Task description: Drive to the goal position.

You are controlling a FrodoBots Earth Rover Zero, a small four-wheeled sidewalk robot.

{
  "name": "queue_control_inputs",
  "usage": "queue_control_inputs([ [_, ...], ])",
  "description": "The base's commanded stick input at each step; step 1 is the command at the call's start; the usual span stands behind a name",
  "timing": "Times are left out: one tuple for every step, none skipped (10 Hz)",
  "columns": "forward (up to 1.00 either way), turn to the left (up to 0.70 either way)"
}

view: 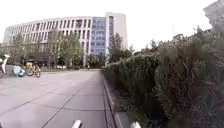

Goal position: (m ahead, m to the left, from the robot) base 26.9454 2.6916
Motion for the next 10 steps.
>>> queue_control_inputs([
  [0.00,0.00],
  [0.00,0.00],
  [0.00,0.00],
  [0.00,0.00],
  [0.10,0.06],
  [0.35,0.21],
  [0.45,0.27],
  [0.45,0.27],
  [0.45,0.27],
  [0.45,0.27],
])
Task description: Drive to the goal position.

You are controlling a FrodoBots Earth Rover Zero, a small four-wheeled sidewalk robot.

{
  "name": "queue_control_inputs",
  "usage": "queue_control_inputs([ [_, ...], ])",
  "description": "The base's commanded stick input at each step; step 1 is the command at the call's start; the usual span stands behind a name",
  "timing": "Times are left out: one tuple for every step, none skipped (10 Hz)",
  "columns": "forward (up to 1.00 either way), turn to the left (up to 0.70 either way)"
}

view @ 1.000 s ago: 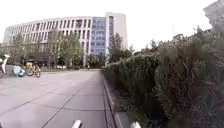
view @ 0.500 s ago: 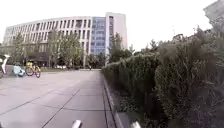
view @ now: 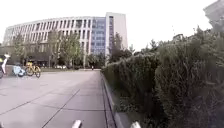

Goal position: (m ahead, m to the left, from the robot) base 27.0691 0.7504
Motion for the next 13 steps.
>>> queue_control_inputs([
  [0.45,0.27],
  [0.45,0.27],
  [0.45,0.27],
  [0.45,0.27],
  [0.45,0.27],
  [0.45,0.27],
  [0.45,0.27],
  [0.45,0.27],
  [0.45,0.27],
  [0.45,0.27],
  [0.45,0.27],
  [0.45,0.27],
  [0.45,0.27],
])
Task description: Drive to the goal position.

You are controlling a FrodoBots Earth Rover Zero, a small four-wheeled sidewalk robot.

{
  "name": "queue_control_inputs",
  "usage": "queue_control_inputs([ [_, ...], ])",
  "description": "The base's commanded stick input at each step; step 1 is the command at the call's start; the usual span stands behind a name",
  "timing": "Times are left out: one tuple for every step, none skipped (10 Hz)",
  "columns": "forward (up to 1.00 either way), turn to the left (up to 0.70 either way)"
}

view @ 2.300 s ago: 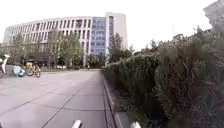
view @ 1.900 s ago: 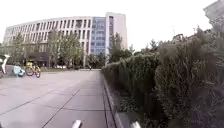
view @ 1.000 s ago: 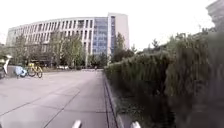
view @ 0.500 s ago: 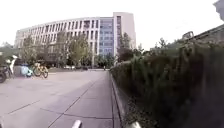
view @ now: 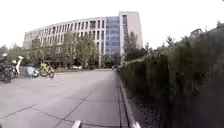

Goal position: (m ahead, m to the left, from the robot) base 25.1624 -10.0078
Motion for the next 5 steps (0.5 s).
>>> queue_control_inputs([
  [0.45,0.27],
  [0.45,0.27],
  [0.45,0.28],
  [0.34,0.86],
  [0.09,0.56],
])
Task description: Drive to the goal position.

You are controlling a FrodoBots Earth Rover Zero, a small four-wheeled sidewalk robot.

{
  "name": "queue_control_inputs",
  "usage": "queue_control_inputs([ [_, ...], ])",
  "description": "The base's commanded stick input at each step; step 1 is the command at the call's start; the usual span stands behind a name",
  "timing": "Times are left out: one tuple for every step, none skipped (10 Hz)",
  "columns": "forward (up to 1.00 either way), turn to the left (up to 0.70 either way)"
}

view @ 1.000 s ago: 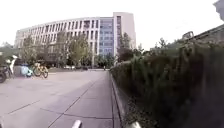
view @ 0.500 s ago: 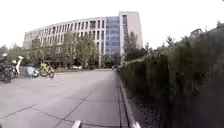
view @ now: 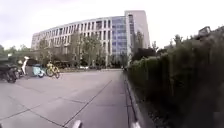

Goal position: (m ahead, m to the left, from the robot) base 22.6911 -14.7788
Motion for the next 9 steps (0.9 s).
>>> queue_control_inputs([
  [0.00,0.06],
  [0.00,0.00],
  [0.00,0.00],
  [0.00,0.00],
  [0.00,0.00],
  [0.00,0.00],
  [0.00,0.00],
  [0.00,0.00],
  [0.00,0.00],
])
